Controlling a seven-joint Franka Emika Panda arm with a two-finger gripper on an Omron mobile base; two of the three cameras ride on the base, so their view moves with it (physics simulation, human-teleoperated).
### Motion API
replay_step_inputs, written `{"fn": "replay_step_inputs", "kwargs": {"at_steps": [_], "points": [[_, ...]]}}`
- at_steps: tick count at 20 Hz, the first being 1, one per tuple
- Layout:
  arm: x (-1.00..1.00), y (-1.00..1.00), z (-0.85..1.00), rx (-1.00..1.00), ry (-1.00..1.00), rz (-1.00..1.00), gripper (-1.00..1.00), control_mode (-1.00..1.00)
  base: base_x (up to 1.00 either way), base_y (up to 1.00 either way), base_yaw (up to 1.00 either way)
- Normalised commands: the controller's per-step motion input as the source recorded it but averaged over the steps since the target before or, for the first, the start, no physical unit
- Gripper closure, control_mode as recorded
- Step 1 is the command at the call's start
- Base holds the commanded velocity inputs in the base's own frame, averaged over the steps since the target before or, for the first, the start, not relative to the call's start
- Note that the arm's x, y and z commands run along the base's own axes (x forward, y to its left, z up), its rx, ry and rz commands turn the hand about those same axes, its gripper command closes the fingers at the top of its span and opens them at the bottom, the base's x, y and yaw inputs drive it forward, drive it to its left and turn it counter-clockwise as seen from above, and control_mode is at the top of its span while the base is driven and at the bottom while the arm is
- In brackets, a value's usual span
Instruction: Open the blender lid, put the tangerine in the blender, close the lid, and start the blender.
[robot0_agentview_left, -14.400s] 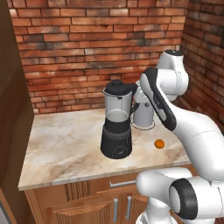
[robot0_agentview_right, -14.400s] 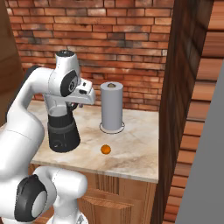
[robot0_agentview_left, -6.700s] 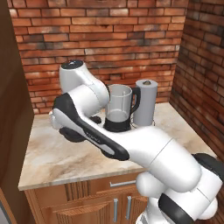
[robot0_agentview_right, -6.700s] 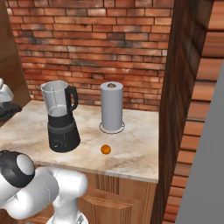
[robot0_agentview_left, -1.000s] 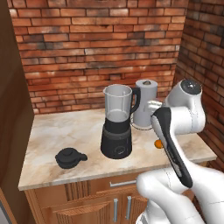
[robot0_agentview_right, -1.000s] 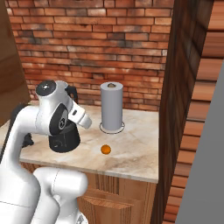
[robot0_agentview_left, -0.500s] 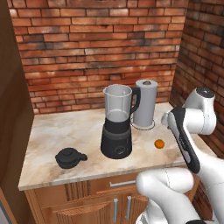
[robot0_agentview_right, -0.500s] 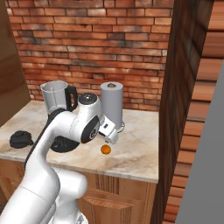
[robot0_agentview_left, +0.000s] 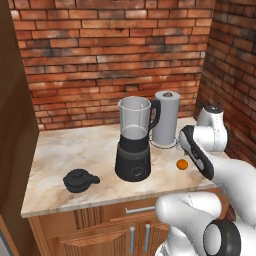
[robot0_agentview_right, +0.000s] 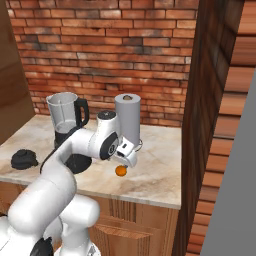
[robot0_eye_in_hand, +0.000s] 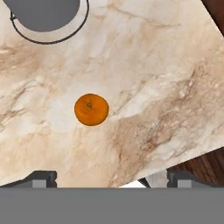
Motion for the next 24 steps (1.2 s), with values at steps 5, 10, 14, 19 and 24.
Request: {"fn": "replay_step_inputs", "kwargs": {"at_steps": [5, 10, 14, 19, 24], "points": [[0.36, 0.0, -0.32, 0.0, 0.06, 0.06, -1.0, -1.0, 0.0, 0.0, 0.0], [0.23, 0.0, -0.37, 0.0, 0.01, 0.1, -1.0, -1.0, 0.0, 0.0, 0.0], [0.12, 0.0, -0.46, 0.0, 0.0, 0.12, -1.0, -1.0, 0.0, 0.0, 0.0], [0.07, 0.0, -0.32, 0.0, 0.0, 0.11, -1.0, -1.0, 0.0, 0.0, 0.0], [0.05, 0.0, -0.16, 0.0, -0.01, 0.1, -1.0, -1.0, 0.0, 0.0, 0.0]]}}
